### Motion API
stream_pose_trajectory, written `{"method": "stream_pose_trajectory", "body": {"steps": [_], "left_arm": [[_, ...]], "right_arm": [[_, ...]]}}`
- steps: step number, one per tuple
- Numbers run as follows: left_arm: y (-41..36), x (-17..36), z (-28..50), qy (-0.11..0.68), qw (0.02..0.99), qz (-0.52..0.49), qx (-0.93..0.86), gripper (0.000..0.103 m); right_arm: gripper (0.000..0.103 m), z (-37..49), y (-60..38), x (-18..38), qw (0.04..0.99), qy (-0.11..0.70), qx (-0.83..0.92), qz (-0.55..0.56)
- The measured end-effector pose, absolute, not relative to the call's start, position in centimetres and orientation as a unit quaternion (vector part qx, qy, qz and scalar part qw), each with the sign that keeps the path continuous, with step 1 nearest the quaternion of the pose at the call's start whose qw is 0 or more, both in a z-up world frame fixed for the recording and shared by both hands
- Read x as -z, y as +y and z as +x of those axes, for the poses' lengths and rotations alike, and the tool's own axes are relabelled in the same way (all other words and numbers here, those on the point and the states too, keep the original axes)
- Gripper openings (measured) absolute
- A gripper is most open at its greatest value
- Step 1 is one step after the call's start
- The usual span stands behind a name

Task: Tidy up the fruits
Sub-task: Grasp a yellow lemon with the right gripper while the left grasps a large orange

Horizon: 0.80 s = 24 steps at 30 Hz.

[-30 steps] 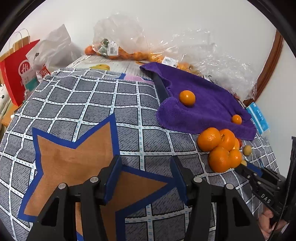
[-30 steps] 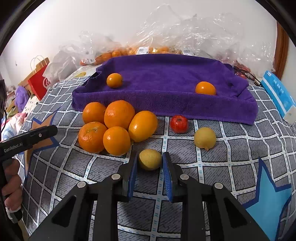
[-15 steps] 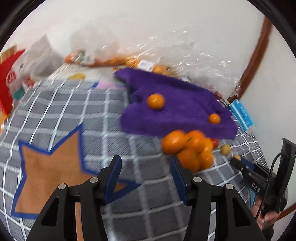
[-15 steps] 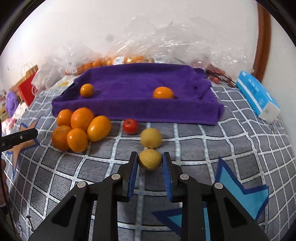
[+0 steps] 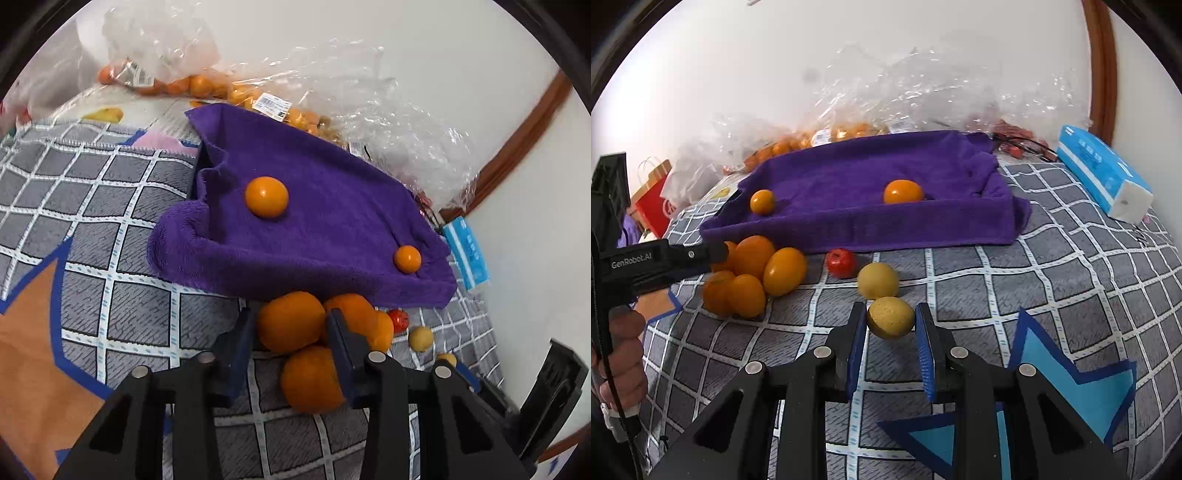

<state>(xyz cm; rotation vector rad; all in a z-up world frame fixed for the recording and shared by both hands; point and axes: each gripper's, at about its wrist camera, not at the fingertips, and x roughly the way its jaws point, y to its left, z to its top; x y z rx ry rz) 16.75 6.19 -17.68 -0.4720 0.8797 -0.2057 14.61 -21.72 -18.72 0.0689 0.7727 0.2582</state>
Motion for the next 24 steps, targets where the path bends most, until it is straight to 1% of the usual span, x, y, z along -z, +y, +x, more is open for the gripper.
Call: {"method": "stream_pose_trajectory", "body": {"steps": [3, 5, 11, 13, 14, 17, 19, 21, 24], "left_arm": [[7.3, 17.7, 16.4, 0.427, 0.863, -0.249, 0.103, 0.037], [8.4, 17.2, 15.4, 0.416, 0.866, -0.257, 0.101, 0.037], [10.0, 17.0, 13.9, 0.428, 0.879, -0.204, 0.046, 0.037], [9.9, 17.4, 14.0, 0.412, 0.887, -0.201, 0.052, 0.039], [9.9, 17.6, 14.2, 0.41, 0.888, -0.201, 0.055, 0.042], [9.9, 18.4, 14.8, 0.411, 0.885, -0.206, 0.071, 0.045], [9.5, 18.5, 14.5, 0.396, 0.895, -0.192, 0.073, 0.045], [9.0, 18.3, 14.4, 0.389, 0.9, -0.181, 0.081, 0.039], [8.8, 18.0, 14.2, 0.381, 0.903, -0.176, 0.088, 0.039]], "right_arm": [[0.027, 14.7, -22.0, 18.7, 0.918, 0.376, -0.12, 0.041], [0.027, 14.8, -22.0, 18.7, 0.918, 0.377, -0.12, 0.042], [0.027, 14.8, -22.0, 18.8, 0.918, 0.377, -0.117, 0.04], [0.027, 14.9, -22.0, 18.8, 0.918, 0.378, -0.117, 0.039], [0.027, 14.9, -21.9, 18.8, 0.917, 0.379, -0.117, 0.037], [0.027, 14.9, -21.8, 18.8, 0.919, 0.378, -0.11, 0.031], [0.027, 14.9, -21.8, 18.8, 0.918, 0.378, -0.112, 0.031], [0.027, 14.9, -21.8, 18.8, 0.918, 0.378, -0.114, 0.031], [0.027, 14.8, -22.0, 18.8, 0.919, 0.375, -0.114, 0.033]]}}
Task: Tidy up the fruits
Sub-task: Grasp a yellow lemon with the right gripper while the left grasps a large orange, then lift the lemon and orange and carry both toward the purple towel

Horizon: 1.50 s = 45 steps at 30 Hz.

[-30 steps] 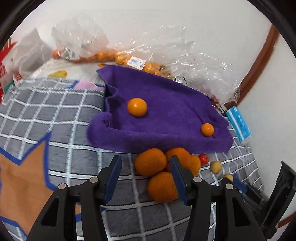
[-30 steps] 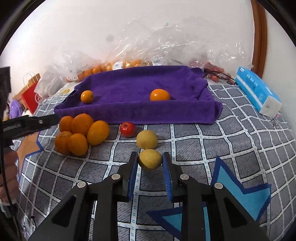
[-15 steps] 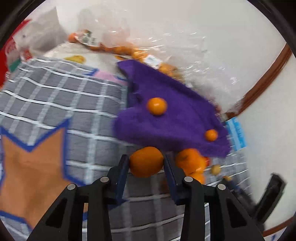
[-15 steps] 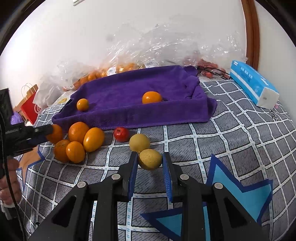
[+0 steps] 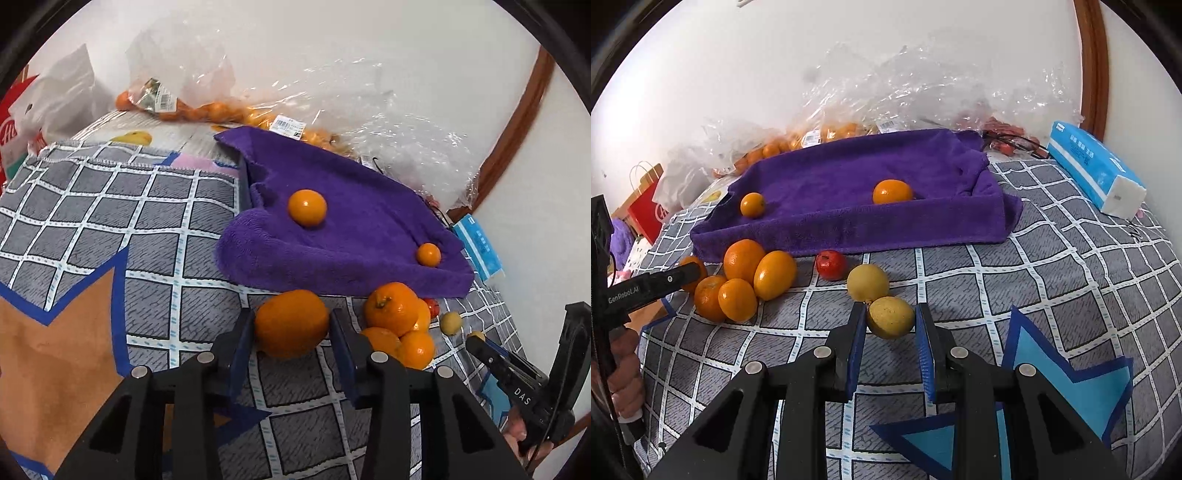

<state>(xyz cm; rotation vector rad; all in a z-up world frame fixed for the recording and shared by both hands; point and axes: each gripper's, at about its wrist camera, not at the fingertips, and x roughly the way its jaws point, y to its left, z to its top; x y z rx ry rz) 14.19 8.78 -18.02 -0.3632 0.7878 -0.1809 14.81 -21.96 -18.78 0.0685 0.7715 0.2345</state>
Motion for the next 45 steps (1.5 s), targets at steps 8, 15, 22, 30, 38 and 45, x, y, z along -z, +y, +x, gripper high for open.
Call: {"method": "stream_pose_trajectory", "body": {"steps": [8, 15, 22, 30, 38, 45], "left_arm": [[9.6, 17.4, 13.1, 0.348, 0.916, -0.187, 0.067, 0.039], [9.0, 16.6, 12.5, 0.327, 0.927, -0.17, 0.069, 0.039], [8.8, 16.3, 12.2, 0.321, 0.931, -0.161, 0.06, 0.039], [8.5, 15.6, 11.4, 0.295, 0.943, -0.146, 0.055, 0.039], [8.3, 15.1, 10.8, 0.277, 0.95, -0.136, 0.05, 0.039], [8.1, 14.9, 10.5, 0.271, 0.952, -0.13, 0.059, 0.039]], "right_arm": [[0.027, 14.6, -22.2, 18.6, 0.921, 0.369, -0.114, 0.044], [0.027, 14.4, -22.4, 18.4, 0.924, 0.363, -0.112, 0.05], [0.027, 14.2, -22.9, 18.3, 0.927, 0.357, -0.098, 0.058], [0.027, 13.8, -23.0, 18.0, 0.933, 0.344, -0.09, 0.057], [0.027, 13.6, -23.3, 17.8, 0.936, 0.337, -0.081, 0.063], [0.027, 13.3, -24.1, 17.7, 0.939, 0.327, -0.074, 0.08]]}}
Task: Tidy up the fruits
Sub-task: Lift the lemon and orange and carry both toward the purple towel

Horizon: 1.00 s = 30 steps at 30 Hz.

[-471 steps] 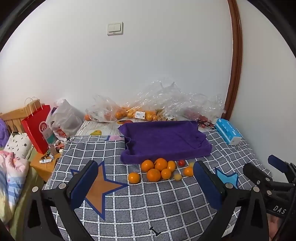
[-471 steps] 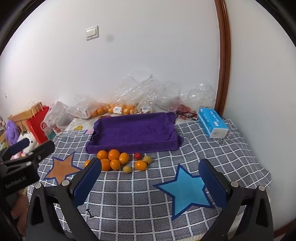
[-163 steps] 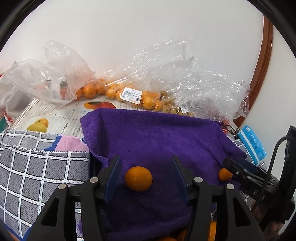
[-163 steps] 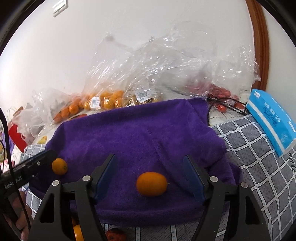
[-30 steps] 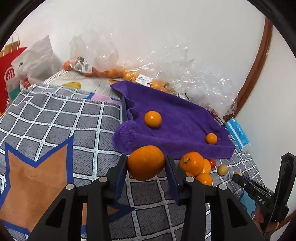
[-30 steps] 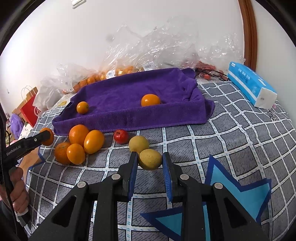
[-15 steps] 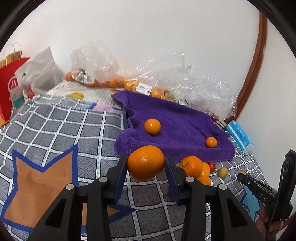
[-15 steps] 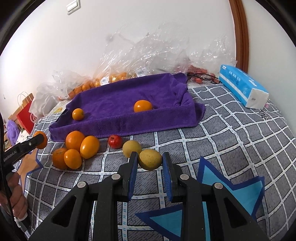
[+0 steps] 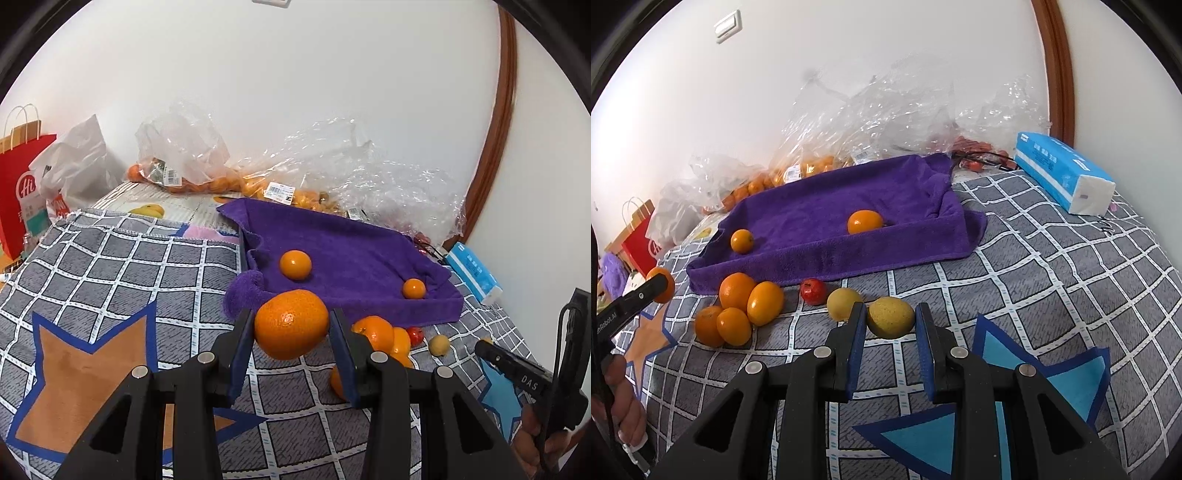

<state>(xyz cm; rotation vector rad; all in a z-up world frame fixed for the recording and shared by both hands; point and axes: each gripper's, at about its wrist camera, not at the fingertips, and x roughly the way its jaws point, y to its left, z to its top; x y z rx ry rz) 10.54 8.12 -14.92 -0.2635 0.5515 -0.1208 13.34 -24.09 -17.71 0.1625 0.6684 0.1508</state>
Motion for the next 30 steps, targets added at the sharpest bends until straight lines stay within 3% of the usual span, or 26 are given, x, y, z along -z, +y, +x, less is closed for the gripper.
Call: {"method": "stream_pose_trajectory", "body": {"steps": [14, 30], "left_arm": [[9.0, 14.6, 10.8, 0.293, 0.938, -0.169, 0.081, 0.039], [8.6, 7.4, 14.7, 0.265, 0.953, -0.133, 0.056, 0.039]], "right_arm": [[0.027, 12.7, -22.8, 14.9, 0.946, 0.309, -0.084, 0.055], [0.027, 18.3, -19.5, 10.0, 0.948, 0.273, -0.154, 0.059]]}}
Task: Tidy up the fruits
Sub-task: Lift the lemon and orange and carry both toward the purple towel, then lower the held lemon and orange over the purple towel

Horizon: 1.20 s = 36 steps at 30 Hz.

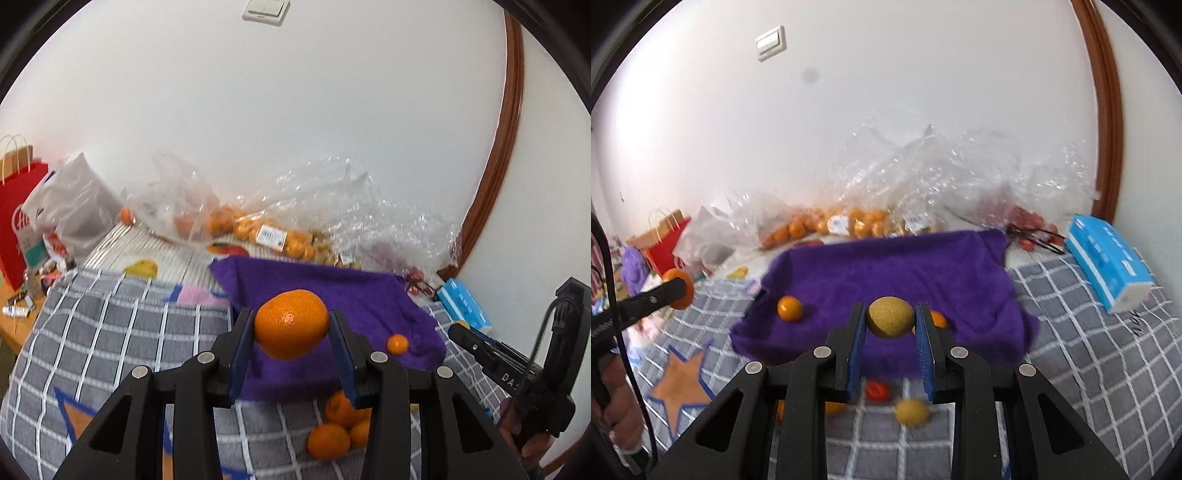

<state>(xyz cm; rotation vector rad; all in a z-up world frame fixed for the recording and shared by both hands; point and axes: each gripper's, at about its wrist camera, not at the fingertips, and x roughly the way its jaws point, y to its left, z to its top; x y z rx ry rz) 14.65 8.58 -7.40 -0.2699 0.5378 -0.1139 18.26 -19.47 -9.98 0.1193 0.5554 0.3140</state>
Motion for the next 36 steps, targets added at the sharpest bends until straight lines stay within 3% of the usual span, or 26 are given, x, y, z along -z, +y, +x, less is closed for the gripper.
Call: {"method": "stream_pose_trajectory", "body": {"steps": [11, 36], "left_arm": [[8.2, 8.6, 20.9, 0.261, 0.953, -0.147, 0.057, 0.039], [9.0, 13.2, 22.8, 0.29, 0.941, -0.167, 0.058, 0.039]], "right_arm": [[0.027, 22.3, -18.3, 9.4, 0.955, 0.248, -0.149, 0.065], [0.027, 25.4, -20.2, 14.2, 0.949, 0.281, -0.117, 0.085]]}}
